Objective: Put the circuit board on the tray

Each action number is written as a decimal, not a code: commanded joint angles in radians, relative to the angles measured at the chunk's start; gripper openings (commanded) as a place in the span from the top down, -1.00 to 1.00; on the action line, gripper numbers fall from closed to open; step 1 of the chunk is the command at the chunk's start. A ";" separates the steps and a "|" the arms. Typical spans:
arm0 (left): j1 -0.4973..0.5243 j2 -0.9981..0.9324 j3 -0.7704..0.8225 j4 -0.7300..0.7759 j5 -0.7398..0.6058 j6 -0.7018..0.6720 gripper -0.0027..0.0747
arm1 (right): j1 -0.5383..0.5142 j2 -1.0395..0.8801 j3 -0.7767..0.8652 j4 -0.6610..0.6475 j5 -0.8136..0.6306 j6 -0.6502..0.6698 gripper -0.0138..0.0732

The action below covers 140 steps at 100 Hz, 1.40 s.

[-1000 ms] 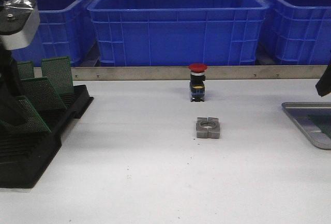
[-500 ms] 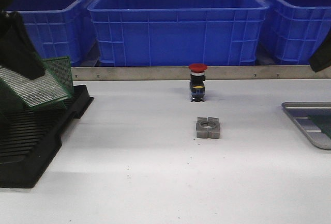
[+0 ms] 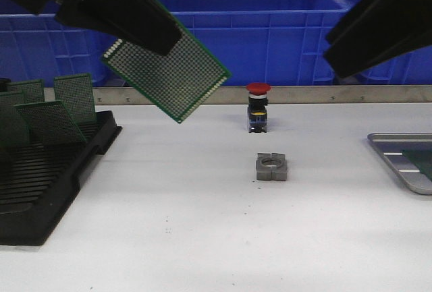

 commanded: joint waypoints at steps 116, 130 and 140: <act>-0.091 -0.035 -0.033 -0.132 0.001 -0.003 0.19 | 0.268 0.048 -0.030 0.218 -0.013 -0.103 0.82; -0.091 -0.035 -0.033 -0.133 -0.011 -0.003 -0.39 | 0.267 0.048 -0.030 0.208 -0.011 0.041 0.82; -0.091 -0.035 -0.033 -0.133 -0.011 -0.003 -0.46 | 0.263 0.048 -0.030 0.169 -0.011 0.217 0.82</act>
